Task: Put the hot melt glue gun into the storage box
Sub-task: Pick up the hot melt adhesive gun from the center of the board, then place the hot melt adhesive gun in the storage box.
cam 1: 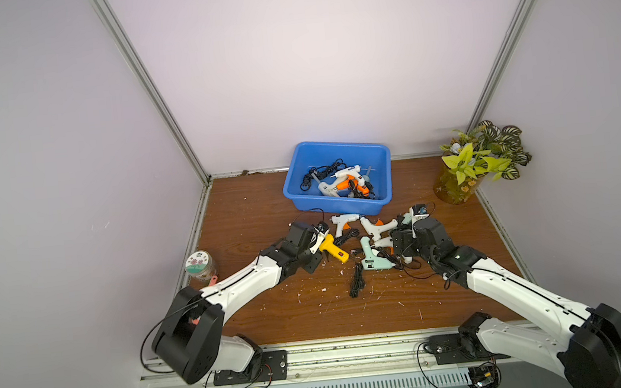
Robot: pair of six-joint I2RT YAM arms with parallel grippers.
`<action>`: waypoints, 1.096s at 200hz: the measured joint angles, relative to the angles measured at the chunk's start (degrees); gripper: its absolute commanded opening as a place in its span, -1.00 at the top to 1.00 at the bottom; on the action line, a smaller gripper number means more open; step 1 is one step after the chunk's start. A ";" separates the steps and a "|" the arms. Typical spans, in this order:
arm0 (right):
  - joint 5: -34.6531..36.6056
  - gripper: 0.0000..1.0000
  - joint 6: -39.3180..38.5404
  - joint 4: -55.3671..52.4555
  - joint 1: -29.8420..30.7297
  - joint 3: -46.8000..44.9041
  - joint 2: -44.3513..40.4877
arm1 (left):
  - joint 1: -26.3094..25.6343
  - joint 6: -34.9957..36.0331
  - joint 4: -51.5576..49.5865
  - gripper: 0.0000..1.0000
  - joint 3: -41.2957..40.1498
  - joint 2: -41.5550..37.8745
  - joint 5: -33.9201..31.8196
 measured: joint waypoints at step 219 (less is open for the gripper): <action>4.13 -0.99 3.45 2.82 -0.20 -4.04 -17.53 | 6.45 -22.40 -4.37 1.00 64.15 34.32 -18.16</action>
